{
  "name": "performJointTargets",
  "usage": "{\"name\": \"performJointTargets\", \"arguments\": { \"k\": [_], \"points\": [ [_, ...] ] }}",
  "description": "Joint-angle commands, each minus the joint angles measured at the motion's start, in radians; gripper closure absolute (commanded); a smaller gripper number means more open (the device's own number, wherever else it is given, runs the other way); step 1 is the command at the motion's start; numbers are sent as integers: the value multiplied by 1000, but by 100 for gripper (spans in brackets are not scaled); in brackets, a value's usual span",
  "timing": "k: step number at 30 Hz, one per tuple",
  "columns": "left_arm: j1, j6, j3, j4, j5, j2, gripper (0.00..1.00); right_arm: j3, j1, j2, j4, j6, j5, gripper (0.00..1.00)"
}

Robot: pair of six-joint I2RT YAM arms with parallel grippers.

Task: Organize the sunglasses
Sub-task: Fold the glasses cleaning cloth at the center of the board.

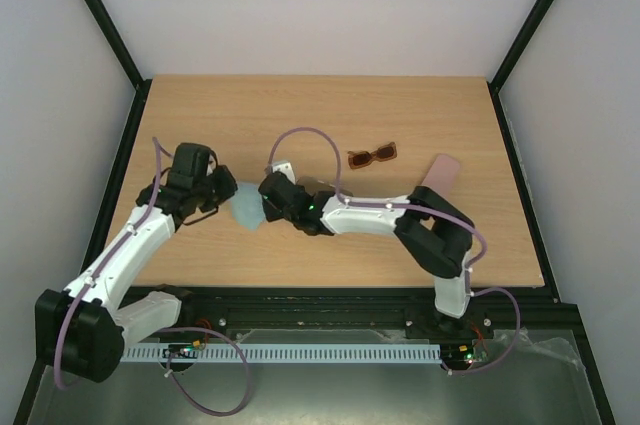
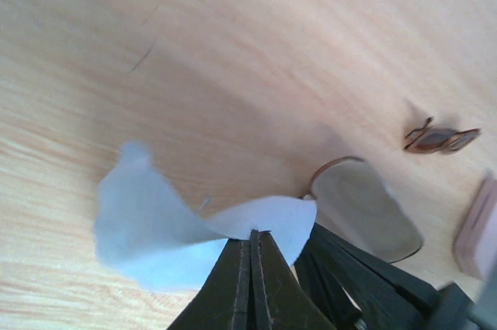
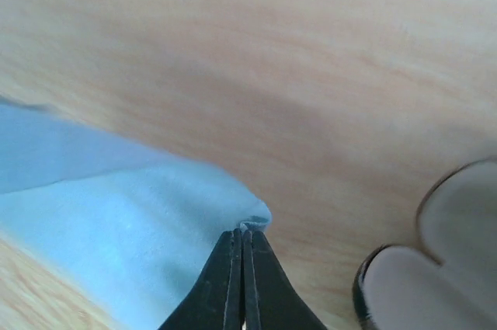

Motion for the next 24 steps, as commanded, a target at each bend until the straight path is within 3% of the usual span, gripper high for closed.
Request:
{"name": "performJointTargets", "arguments": {
  "k": [1, 8, 16, 24],
  "points": [
    [22, 41, 58, -51, 0, -28, 98, -9, -8, -120, -44, -34, 70, 99],
    [24, 25, -33, -52, 47, -76, 98, -128, -8, -203, -17, -34, -76, 99],
    [24, -15, -206, -24, 193, -165, 98, -307, -6, -284, 33, -58, -290, 99],
    [23, -45, -189, -151, 283, -269, 98, -334, 16, -438, 30, -6, -493, 99]
  ]
}}
